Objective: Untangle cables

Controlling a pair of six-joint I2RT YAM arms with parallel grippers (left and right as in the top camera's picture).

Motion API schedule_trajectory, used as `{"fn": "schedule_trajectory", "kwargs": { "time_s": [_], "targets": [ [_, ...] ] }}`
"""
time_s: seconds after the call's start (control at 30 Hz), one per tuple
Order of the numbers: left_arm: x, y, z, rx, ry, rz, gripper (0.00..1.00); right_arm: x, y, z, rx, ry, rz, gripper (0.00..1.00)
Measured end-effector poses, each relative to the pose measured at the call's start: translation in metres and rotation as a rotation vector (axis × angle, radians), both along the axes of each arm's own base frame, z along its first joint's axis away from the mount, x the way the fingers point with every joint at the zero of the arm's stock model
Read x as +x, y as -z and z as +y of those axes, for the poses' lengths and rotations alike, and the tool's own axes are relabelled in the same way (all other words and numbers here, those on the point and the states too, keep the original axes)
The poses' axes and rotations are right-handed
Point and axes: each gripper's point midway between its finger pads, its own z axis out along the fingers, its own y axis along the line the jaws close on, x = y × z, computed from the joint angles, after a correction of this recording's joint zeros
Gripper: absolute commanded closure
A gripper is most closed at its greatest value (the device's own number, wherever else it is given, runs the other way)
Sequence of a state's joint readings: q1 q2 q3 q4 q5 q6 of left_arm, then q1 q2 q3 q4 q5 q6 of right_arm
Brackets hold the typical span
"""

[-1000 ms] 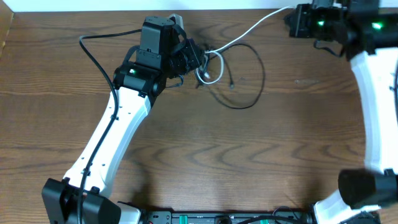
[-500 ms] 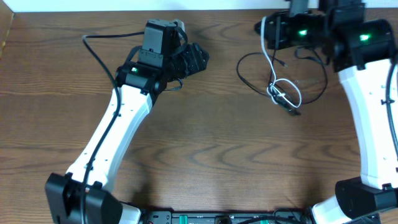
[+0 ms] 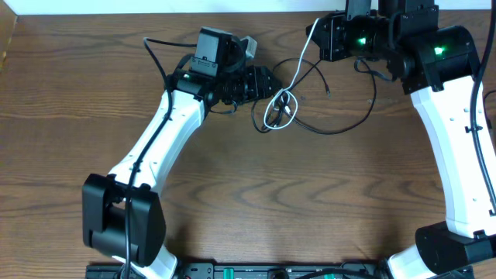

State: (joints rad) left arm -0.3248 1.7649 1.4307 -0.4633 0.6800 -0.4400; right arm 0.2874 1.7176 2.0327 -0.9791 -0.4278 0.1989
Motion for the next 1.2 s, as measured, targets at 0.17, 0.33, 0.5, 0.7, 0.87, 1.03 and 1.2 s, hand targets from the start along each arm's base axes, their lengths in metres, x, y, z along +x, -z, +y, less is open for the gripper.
{"fn": "schedule_trajectory", "kwargs": {
  "time_s": [0.17,0.33,0.5,0.7,0.87,1.03,1.2],
  "targets": [
    [-0.001,0.021,-0.003,0.001,0.017,0.06,0.4,-0.001,0.004,-0.003,-0.014,0.016,0.016,0.99],
    [-0.001,0.043,-0.005,0.003,0.019,0.125,0.4,-0.001,0.006,-0.005,-0.024,0.024,0.024,0.99],
    [-0.008,0.045,-0.015,-0.036,0.057,0.159,0.4,0.0,0.008,-0.007,-0.034,0.035,0.024,0.99],
    [-0.028,0.045,-0.02,-0.067,0.094,0.25,0.49,-0.001,0.01,-0.009,-0.043,0.044,0.031,0.99],
    [-0.045,0.06,-0.01,-0.002,0.058,0.357,0.49,0.0,0.01,-0.01,-0.046,0.047,0.032,0.99],
    [-0.055,0.071,-0.014,0.037,0.051,0.412,0.66,-0.002,0.013,-0.01,-0.051,0.046,0.045,0.99],
    [-0.068,0.094,-0.029,0.103,0.078,0.446,0.93,-0.002,0.013,-0.011,-0.051,0.049,0.045,0.99]
  ]
}}
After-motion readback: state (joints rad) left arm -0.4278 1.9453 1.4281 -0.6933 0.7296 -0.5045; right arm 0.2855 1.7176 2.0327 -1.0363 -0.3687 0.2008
